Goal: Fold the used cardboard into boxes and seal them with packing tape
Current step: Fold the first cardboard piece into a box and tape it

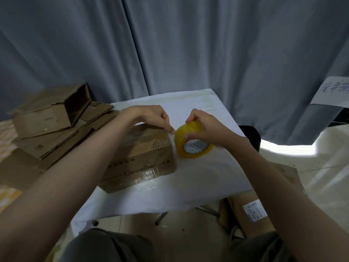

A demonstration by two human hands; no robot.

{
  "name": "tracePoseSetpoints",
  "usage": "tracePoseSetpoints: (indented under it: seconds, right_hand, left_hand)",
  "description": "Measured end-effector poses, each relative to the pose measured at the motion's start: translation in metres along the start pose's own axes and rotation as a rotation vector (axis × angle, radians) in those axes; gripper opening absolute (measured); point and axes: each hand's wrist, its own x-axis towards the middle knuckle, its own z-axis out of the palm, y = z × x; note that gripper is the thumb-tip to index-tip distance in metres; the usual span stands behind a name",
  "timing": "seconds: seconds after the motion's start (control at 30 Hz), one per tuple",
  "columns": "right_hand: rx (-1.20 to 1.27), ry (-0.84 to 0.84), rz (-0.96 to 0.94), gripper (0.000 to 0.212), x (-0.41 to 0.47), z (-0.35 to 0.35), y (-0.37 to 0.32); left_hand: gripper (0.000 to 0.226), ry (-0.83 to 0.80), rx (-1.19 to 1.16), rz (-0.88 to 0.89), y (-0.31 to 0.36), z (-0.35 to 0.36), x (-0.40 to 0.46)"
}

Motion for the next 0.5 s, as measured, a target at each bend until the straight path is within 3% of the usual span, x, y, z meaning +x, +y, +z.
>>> tracePoseSetpoints:
  seconds: [0.37, 0.5]
  right_hand:
    - [0.058, 0.019, 0.043, 0.041, -0.004, -0.007, 0.014]
    - [0.025, -0.027, 0.071, 0.052, -0.010, -0.012, 0.012]
  left_hand:
    - [0.042, -0.097, 0.121, -0.108, 0.003, 0.006, 0.005]
    - [0.033, 0.007, -0.009, -0.073, -0.007, 0.009, 0.003]
